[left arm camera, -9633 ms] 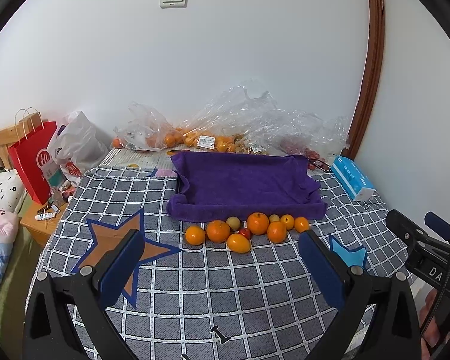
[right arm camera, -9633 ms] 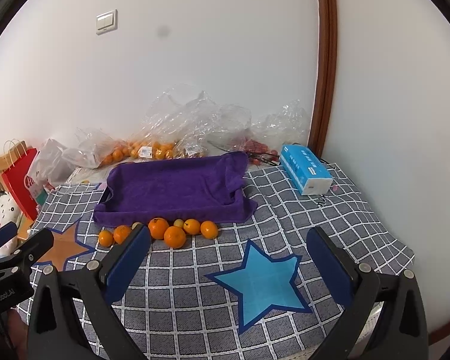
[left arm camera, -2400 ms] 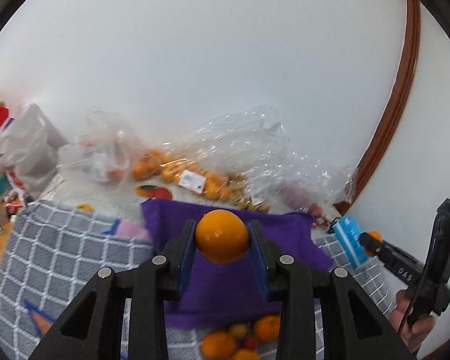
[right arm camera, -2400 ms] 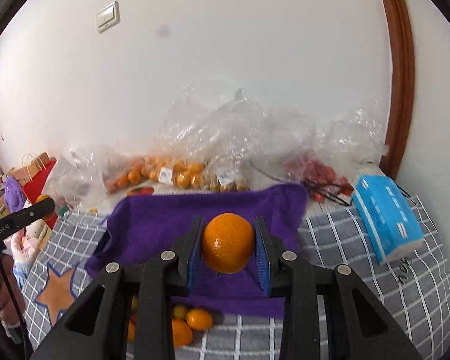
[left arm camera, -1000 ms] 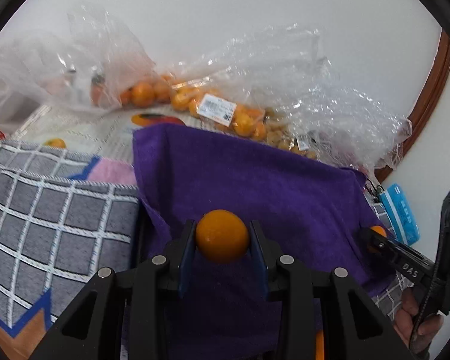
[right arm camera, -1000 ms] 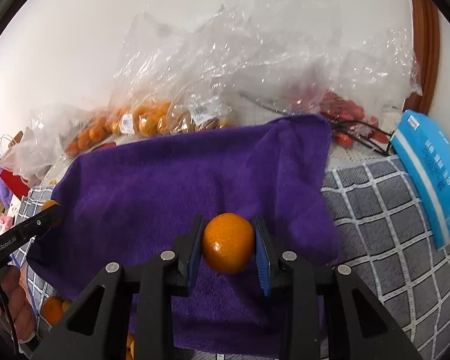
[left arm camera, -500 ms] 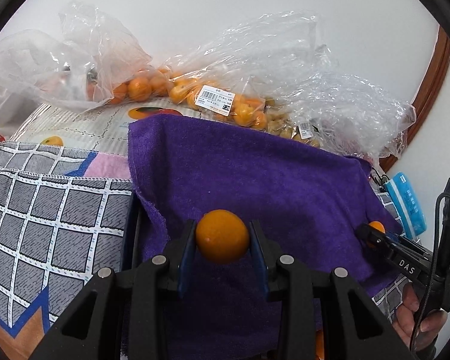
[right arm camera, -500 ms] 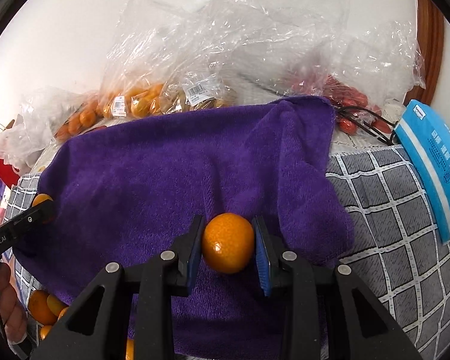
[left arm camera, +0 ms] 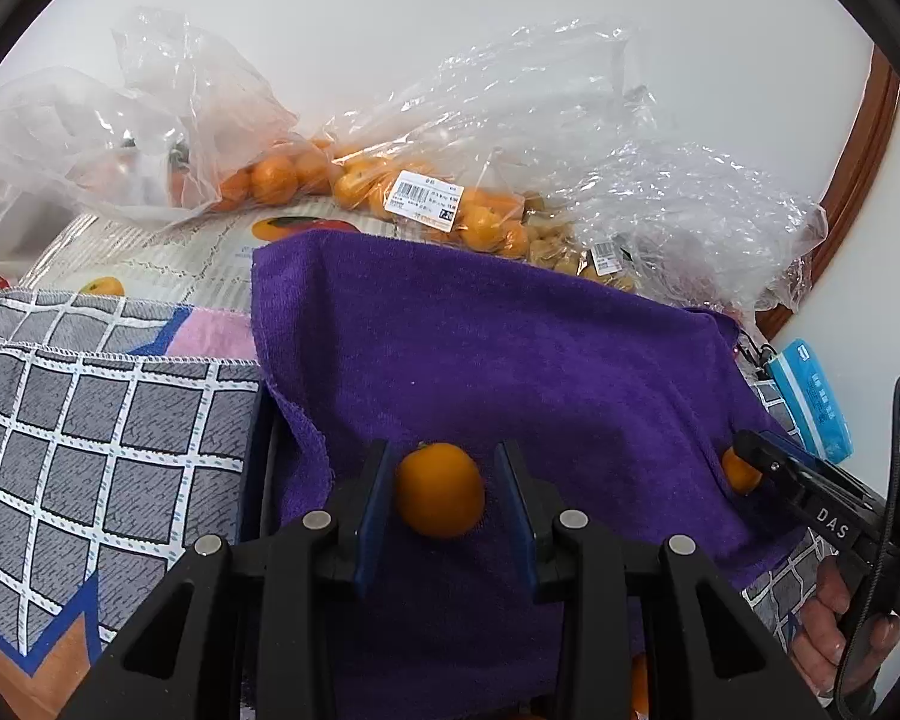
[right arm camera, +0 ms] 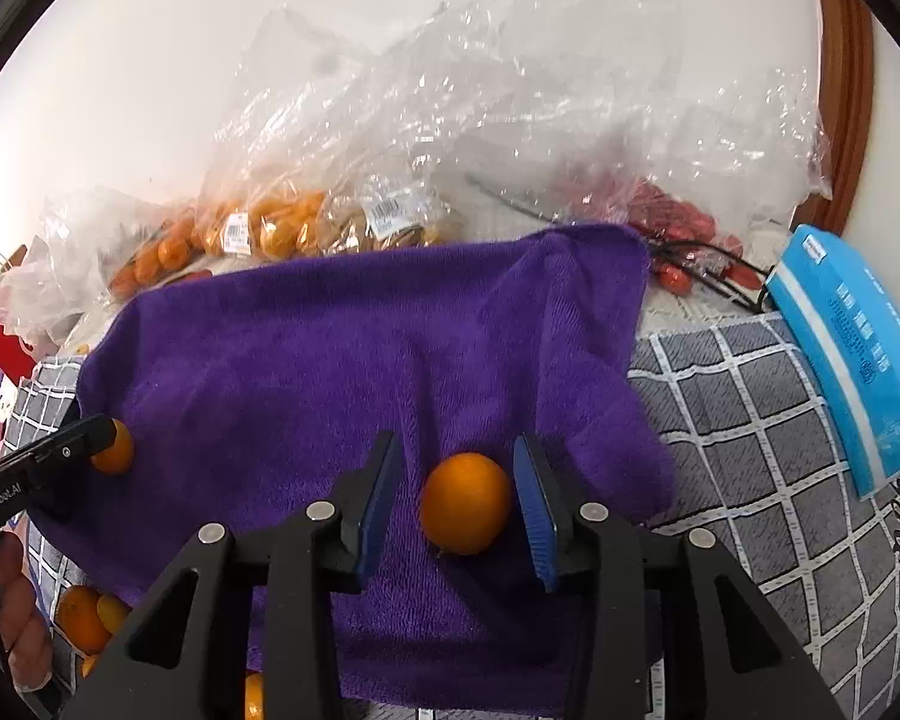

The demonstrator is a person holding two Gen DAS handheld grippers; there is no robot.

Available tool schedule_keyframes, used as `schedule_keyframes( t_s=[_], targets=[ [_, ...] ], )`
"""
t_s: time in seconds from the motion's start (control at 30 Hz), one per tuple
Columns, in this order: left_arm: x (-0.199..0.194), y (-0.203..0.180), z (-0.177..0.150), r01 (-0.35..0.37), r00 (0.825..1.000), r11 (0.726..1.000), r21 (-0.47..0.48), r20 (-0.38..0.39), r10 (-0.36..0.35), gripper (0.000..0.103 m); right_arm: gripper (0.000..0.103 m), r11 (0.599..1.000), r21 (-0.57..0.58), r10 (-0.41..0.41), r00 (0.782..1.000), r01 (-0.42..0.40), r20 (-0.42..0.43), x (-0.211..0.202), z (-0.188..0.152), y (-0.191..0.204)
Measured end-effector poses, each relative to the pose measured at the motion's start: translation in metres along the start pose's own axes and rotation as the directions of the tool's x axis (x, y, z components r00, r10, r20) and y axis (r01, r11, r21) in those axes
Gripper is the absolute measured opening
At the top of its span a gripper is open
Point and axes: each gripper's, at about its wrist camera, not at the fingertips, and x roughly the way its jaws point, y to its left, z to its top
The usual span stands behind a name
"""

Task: Organize fruits
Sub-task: 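Lower the left tool's orange onto the purple towel while the right tool releases its orange there, then withdraw both open tools from the towel back toward the fruit row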

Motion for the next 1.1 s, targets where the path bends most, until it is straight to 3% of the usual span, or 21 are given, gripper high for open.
schedule_keyframes(
  t_s=[0.2, 0.43, 0.73, 0.97, 1.1],
  targets=[
    [-0.010, 0.001, 0.002, 0.006, 0.999, 1.000, -0.009, 0.047, -0.006, 0.036, 0.044, 0.999, 0.027, 0.030, 0.999, -0.031, 0.036, -0.013, 0.002, -0.006],
    [-0.021, 0.003, 0.003, 0.015, 0.995, 1.000, -0.022, 0.100, -0.013, 0.040, 0.044, 0.998, 0.066, -0.019, 0.995, 0.012, 0.102, -0.030, 0.003, -0.015],
    [-0.022, 0.003, 0.002, -0.010, 0.993, 1.000, -0.014, 0.118, 0.012, 0.047, 0.044, 1.000, -0.001, 0.012, 0.999, -0.012, 0.052, -0.047, 0.004, 0.006],
    [-0.047, 0.003, 0.007, 0.025, 0.984, 0.999, -0.042, 0.180, -0.017, 0.047, 0.043, 1.000, 0.004, 0.022, 0.998, -0.022, 0.064, -0.085, -0.025, 0.021],
    [-0.071, -0.003, 0.013, 0.055, 0.978, 0.998, -0.037, 0.205, -0.047, 0.048, 0.043, 0.998, 0.025, 0.059, 0.998, -0.060, 0.023, -0.086, -0.049, 0.025]
  ],
)
